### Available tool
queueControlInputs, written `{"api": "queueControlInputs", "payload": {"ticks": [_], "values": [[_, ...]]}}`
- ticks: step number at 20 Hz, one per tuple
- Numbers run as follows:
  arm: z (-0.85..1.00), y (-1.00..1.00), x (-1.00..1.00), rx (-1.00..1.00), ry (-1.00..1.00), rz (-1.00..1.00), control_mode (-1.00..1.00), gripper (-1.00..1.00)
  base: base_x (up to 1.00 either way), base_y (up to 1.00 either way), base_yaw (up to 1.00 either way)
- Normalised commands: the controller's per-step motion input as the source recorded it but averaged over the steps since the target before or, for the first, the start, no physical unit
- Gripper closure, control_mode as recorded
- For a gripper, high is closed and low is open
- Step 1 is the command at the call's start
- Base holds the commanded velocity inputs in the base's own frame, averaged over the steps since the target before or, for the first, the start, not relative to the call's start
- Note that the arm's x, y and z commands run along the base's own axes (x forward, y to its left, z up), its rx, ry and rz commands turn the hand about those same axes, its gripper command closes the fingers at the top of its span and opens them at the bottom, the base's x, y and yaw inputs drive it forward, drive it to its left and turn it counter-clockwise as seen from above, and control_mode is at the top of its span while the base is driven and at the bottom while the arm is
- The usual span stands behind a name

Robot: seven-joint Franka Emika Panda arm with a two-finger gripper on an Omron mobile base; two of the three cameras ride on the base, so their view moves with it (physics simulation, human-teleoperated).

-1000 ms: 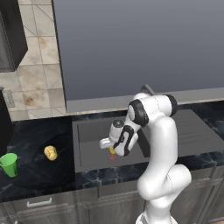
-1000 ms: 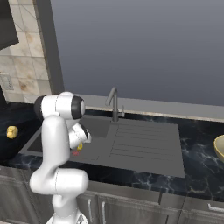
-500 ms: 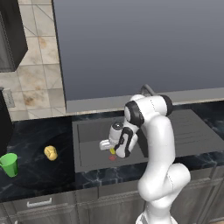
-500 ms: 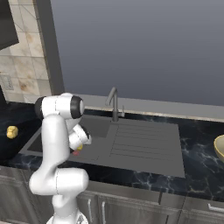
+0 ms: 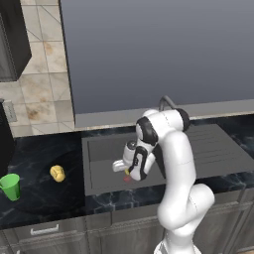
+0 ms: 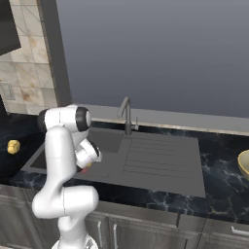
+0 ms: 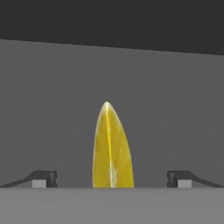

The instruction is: Remove the lemon wedge and potato from the sink. Then move the bowl and cup from the counter to the sink for washing.

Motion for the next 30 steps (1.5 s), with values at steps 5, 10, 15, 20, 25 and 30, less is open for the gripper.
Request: {"api": "queueControlInputs", "payload": {"ticks": [5, 10, 15, 20, 25, 30], "values": [[-0.11, 0.0, 0.07, 0.0, 0.0, 0.0, -1.0, -1.0, 0.0, 0.0, 0.0], [-0.12, 0.0, 0.06, 0.0, 0.0, 0.0, -1.0, -1.0, 0.0, 0.0, 0.0], [-0.12, 0.01, 0.07, 0.0, 0.0, 0.0, -1.0, 1.0, 0.0, 0.0, 0.0], [-0.12, 0.02, 0.09, 0.0, 0.01, 0.0, -1.0, 1.0, 0.0, 0.0, 0.0], [-0.08, 0.0, 0.09, 0.0, 0.04, 0.0, -1.0, 1.0, 0.0, 0.0, 0.0], [-0.01, 0.0, 0.01, 0.0, 0.0, 0.0, -1.0, 1.0, 0.0, 0.0, 0.0]]}}
